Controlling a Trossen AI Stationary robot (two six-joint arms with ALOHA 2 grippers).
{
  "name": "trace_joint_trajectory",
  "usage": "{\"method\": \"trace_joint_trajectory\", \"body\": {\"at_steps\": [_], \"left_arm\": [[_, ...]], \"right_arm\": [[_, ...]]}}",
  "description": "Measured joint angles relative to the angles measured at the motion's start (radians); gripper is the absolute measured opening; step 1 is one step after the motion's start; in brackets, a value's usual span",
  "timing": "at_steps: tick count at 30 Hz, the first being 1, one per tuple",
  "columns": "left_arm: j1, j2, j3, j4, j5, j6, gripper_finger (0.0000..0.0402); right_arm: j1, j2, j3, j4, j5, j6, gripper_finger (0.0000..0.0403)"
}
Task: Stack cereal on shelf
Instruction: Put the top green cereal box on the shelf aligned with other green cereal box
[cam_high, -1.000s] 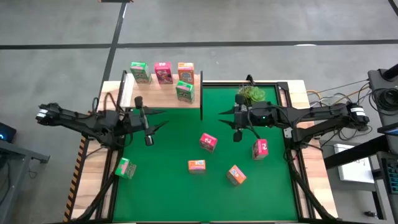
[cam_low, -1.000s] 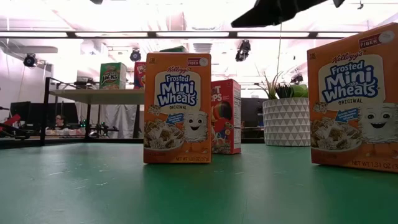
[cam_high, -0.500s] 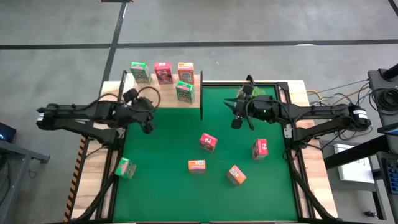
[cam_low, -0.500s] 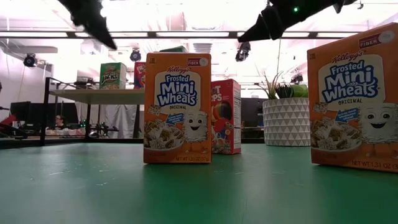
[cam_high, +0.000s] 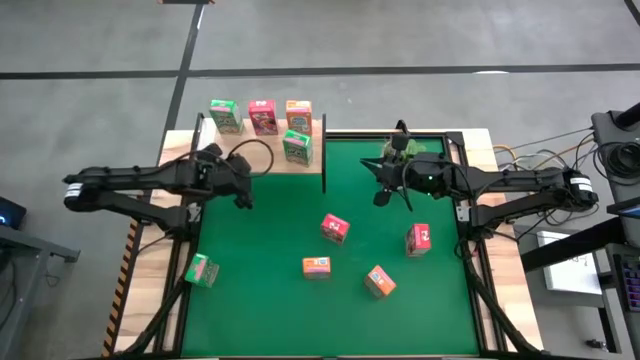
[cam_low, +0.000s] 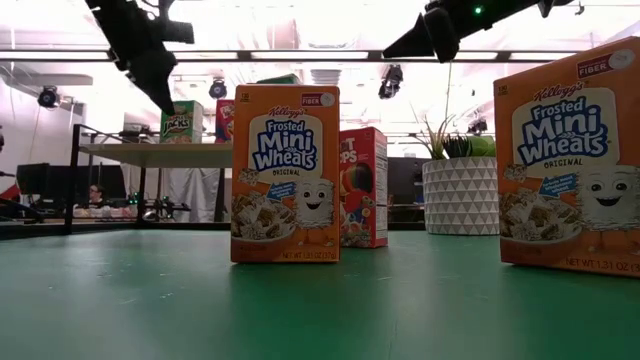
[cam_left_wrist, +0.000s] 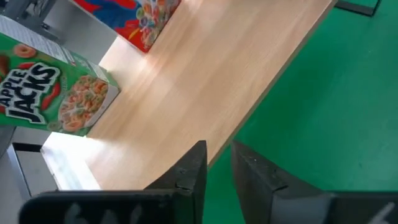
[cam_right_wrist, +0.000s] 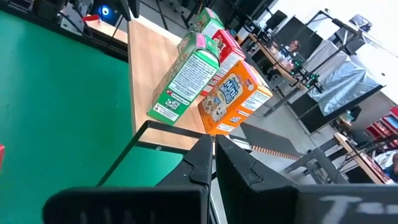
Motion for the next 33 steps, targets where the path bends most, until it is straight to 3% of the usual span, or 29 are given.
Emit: {"method": "trace_joint_trajectory", "body": {"at_steps": [7,16,24,28,33], "left_arm": [[0.001,0.05,-0.001,0.009,0.0,-0.014,0.0038],[0.001,0.11,-0.071,0.146,-0.003,0.012,0.0038],[0.001,0.09,-0.071,0.151,-0.003,0.004,0.0038],[-0.003,0.077,-0.019,0.158,0.017,0.015,0.0038],[-0.005,0.076,0.085,0.286,0.137,0.195,0.0038]], "right_arm": [[0.0,0.0,-0.005,0.0,0.0,-0.026,0.0009],[0.0,0.0,-0.005,0.0,-0.001,-0.029,0.0009],[0.0,0.0,-0.005,0.0,-0.002,-0.024,0.0009],[0.0,0.0,-0.005,0.0,-0.002,-0.017,0.0009],[0.0,0.0,-0.005,-0.001,-0.046,-0.016,0.0009]]}}
